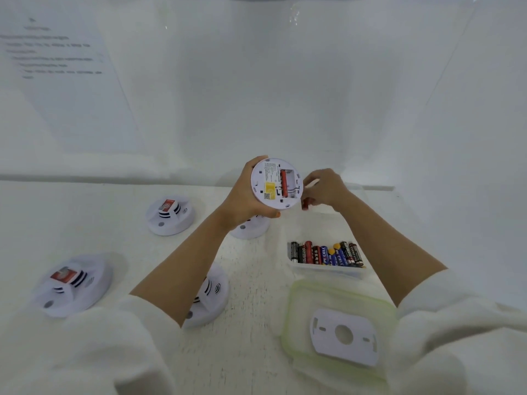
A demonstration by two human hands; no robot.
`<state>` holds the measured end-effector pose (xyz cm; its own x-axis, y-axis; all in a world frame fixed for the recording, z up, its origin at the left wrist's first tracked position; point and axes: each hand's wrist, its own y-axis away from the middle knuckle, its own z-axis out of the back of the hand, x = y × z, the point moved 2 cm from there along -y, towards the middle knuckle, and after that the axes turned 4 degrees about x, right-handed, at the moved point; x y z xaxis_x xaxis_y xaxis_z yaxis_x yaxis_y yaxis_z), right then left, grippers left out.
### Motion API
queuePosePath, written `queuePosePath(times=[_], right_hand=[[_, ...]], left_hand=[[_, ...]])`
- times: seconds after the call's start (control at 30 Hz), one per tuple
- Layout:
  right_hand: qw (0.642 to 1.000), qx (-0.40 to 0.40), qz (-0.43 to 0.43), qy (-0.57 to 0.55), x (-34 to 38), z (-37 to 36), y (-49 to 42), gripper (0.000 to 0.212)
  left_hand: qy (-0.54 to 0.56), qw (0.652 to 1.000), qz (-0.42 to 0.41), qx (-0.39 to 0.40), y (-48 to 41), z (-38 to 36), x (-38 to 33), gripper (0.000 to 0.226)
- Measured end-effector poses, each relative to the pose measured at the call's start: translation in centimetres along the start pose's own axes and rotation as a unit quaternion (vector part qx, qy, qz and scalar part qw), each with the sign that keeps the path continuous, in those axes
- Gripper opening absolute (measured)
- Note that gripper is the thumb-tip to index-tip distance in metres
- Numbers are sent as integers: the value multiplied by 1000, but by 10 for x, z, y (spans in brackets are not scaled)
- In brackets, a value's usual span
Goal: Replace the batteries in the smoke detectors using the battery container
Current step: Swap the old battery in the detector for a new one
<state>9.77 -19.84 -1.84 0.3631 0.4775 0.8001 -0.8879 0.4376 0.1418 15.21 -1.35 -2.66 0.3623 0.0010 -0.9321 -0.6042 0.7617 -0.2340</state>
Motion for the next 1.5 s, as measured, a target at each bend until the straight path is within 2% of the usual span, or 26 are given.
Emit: queuePosePath(times=[0.1, 0.2, 0.3, 0.4, 0.53, 0.67, 0.83, 0.97, 1.13, 1.27, 1.4, 1.5], right_hand=[[984, -69, 40, -162, 13, 20, 18, 14], [959, -65, 111, -254, 28, 34, 42, 16], [963, -51, 181, -195, 37, 33, 63, 23], [969, -82, 219, -83, 39, 24, 76, 23], [956, -103, 271, 46, 38, 16, 98, 22], [959, -89, 265, 39, 32, 5, 121, 19], [948, -133, 288, 5, 29, -7, 143, 19], [932, -165, 315, 69, 23, -18, 156, 22], [944, -126, 295, 81, 20, -19, 173, 24], [966, -81, 244, -32, 14, -21, 194, 25], [975, -31, 198, -92, -5, -24, 210, 20], [988, 2, 155, -12, -21, -24, 220, 25]], left_hand=[[2, 1000, -3, -2, 8, 0, -5, 101], [11, 1000, -4, -2, 17, -2, -12, 102], [26, 1000, -11, -2, 27, -8, -20, 102], [29, 999, -16, 3, 35, -16, -27, 102], [42, 999, -28, 6, 48, -25, -37, 101], [62, 997, -34, -4, 65, -31, -44, 99], [54, 998, -34, -14, 83, -36, -53, 102], [55, 998, -32, -14, 95, -39, -59, 101], [82, 996, -19, -12, 113, -44, -57, 101], [79, 997, -10, 3, 132, -43, -59, 101], [58, 998, 7, 35, 160, -47, -54, 101], [50, 997, 21, 60, 177, -48, -49, 100]])
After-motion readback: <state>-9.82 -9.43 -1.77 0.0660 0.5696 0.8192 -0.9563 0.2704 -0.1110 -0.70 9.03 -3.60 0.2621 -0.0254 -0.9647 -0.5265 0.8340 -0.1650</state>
